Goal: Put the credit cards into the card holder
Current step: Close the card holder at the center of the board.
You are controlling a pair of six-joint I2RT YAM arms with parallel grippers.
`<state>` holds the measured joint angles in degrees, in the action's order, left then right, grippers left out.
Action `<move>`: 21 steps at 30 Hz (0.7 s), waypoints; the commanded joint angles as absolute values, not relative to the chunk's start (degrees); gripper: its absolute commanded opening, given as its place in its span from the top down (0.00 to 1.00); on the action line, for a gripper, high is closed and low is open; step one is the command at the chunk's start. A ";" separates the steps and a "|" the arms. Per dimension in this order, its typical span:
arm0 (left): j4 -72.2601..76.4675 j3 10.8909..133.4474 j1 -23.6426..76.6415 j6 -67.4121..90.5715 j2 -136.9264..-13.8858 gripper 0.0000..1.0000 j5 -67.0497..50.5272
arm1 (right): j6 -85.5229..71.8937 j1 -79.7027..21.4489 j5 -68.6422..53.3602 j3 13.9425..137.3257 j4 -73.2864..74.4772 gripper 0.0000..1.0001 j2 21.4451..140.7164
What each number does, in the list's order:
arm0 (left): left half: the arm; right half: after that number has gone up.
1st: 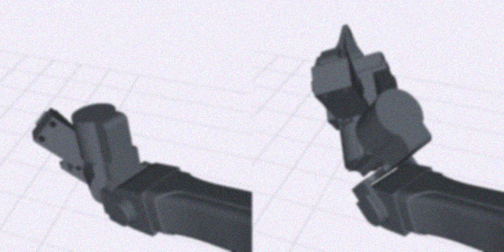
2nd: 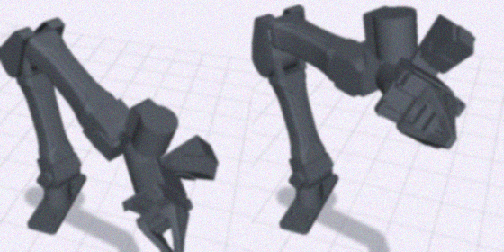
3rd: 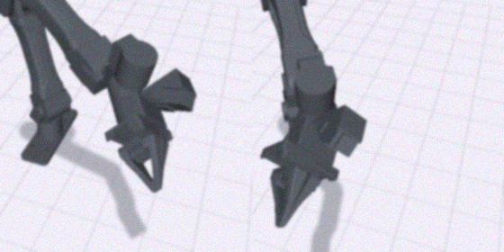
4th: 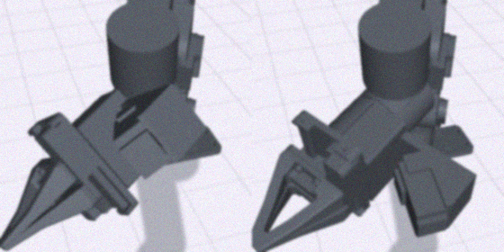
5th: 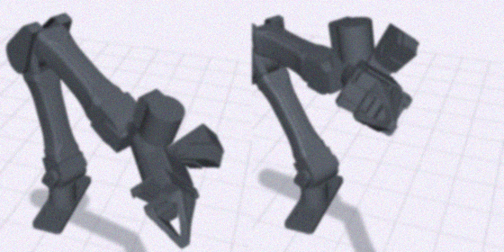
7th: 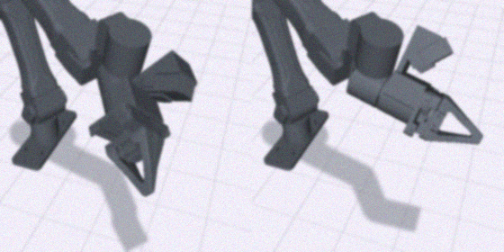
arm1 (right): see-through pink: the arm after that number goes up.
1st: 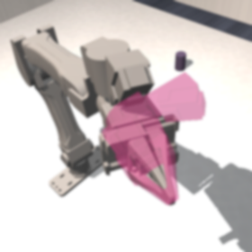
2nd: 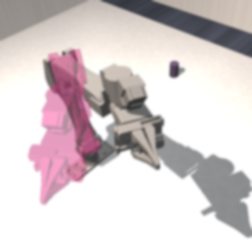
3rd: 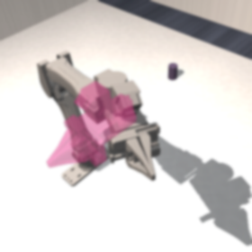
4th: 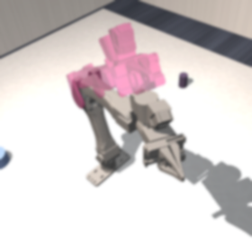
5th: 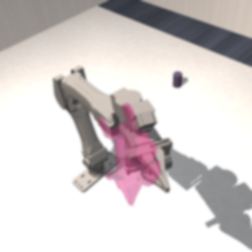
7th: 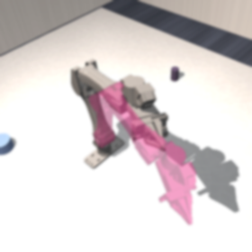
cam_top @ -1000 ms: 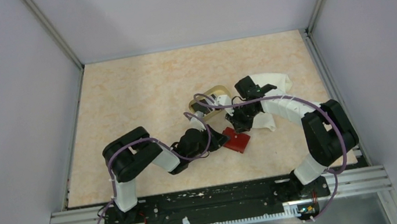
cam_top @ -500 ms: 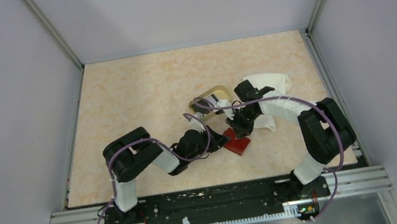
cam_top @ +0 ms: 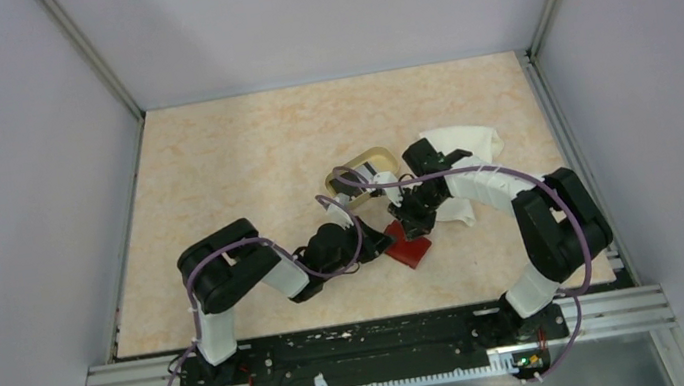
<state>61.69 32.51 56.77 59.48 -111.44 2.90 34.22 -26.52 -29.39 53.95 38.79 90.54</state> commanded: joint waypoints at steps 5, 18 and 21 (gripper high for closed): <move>60.64 31.64 56.51 59.32 -112.98 1.00 2.37 | 33.80 -27.33 -32.76 54.86 39.81 1.00 89.60; 60.72 31.78 56.49 59.23 -112.94 1.00 2.31 | 34.66 -27.82 -30.49 54.40 40.72 1.00 92.10; 60.86 31.81 56.51 59.24 -113.03 1.00 2.22 | 33.80 -27.95 -29.41 54.51 39.99 1.00 92.49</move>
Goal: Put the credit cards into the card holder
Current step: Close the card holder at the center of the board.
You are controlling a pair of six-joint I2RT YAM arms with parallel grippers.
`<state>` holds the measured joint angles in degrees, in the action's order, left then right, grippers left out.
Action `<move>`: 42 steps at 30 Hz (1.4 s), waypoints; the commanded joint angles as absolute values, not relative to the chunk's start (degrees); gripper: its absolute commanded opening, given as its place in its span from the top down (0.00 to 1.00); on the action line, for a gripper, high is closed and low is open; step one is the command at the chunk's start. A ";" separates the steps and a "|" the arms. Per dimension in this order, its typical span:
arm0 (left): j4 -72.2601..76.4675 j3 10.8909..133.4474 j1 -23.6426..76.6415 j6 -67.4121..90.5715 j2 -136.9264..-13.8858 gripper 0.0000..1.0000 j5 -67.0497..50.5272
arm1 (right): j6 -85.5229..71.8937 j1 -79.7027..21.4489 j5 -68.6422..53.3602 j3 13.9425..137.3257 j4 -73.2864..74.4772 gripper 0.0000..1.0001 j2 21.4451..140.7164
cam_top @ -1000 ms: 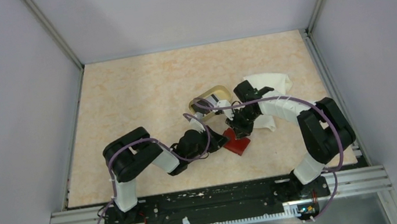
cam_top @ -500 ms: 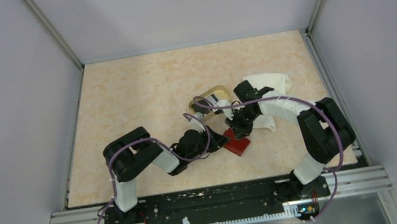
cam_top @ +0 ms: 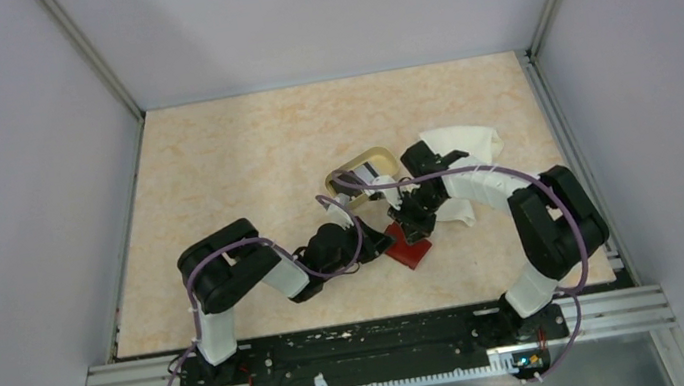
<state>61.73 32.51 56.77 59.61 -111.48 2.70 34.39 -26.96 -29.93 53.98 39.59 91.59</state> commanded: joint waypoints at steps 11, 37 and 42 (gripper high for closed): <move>62.24 31.84 56.51 59.02 -113.29 1.00 1.14 | 31.91 -27.51 -29.74 56.27 39.90 1.00 95.15; 63.02 32.00 56.51 58.68 -113.89 1.00 0.40 | 49.73 -23.45 -34.64 50.30 34.01 0.41 76.55; 63.19 31.99 56.51 58.97 -114.15 1.00 0.40 | 43.91 -29.19 -23.87 45.80 28.51 0.33 75.50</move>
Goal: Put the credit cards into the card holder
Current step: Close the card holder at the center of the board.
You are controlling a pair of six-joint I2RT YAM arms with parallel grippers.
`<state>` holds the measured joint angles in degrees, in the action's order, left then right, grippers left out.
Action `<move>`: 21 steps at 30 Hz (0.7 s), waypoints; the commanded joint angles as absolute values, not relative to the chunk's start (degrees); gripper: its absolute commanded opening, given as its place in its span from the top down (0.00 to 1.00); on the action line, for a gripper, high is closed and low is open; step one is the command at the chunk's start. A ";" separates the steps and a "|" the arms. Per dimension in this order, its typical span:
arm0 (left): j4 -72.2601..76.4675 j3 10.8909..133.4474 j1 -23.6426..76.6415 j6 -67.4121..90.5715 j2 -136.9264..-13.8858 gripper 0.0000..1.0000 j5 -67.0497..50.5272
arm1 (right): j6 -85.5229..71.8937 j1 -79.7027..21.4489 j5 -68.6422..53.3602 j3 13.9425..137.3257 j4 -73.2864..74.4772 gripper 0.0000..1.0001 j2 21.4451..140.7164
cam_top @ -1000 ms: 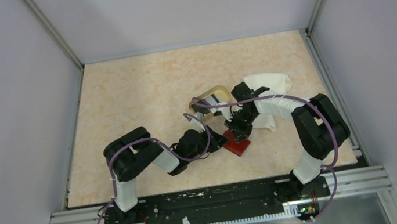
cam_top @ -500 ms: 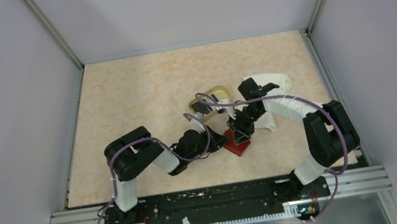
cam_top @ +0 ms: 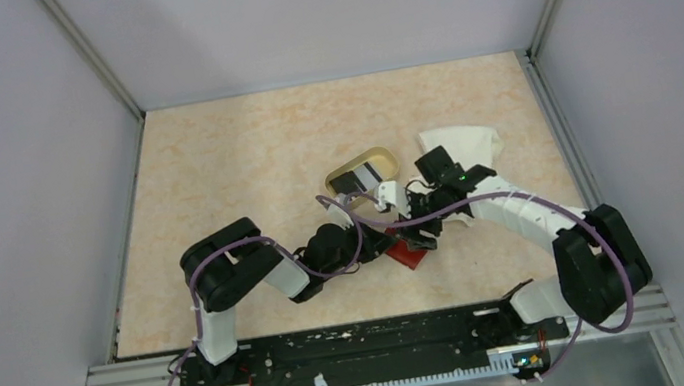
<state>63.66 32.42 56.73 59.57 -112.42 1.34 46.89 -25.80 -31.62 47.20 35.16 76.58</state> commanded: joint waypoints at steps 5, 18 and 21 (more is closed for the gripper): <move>63.37 31.96 56.51 59.06 -114.17 1.00 0.36 | 40.90 -30.70 -19.25 45.82 26.75 0.33 77.21; 63.81 32.04 56.46 59.06 -114.52 1.00 0.27 | 38.28 -32.96 -14.88 47.08 25.66 0.76 78.80; 63.96 31.99 56.51 58.98 -114.52 1.00 0.26 | 37.70 -32.96 -14.13 47.19 25.62 0.88 78.72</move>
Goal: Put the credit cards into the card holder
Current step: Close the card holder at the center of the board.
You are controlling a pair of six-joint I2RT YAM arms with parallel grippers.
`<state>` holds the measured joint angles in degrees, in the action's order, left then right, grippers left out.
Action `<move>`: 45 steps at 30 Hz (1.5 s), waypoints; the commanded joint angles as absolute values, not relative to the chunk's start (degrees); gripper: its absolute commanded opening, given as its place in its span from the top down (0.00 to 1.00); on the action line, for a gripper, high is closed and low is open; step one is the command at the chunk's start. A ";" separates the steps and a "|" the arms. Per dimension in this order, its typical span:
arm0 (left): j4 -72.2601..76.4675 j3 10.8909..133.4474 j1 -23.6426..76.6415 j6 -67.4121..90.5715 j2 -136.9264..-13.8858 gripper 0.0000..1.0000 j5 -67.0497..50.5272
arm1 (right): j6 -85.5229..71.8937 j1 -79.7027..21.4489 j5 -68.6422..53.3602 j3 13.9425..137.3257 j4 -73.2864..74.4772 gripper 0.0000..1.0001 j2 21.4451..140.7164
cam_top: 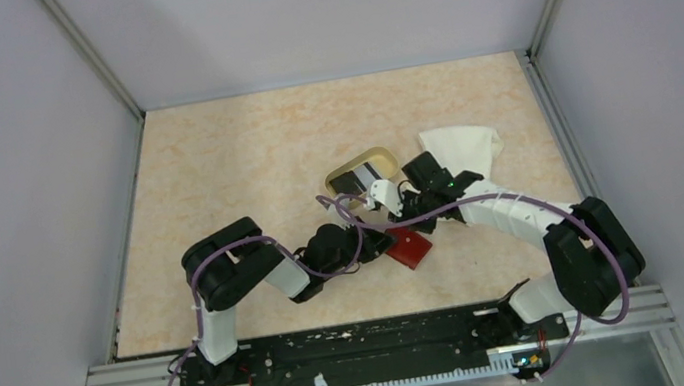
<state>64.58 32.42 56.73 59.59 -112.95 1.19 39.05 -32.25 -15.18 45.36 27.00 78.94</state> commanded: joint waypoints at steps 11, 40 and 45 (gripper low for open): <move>63.53 31.49 56.51 57.79 -113.52 1.00 0.56 | 34.98 -26.88 -25.69 51.47 31.84 1.00 82.13; 61.55 31.86 56.51 59.61 -114.09 1.00 0.27 | 34.99 -26.85 -30.68 52.35 35.59 1.00 84.16; 62.95 30.92 56.51 59.56 -113.03 1.00 -1.49 | 35.02 -27.19 -31.33 52.28 35.92 1.00 84.12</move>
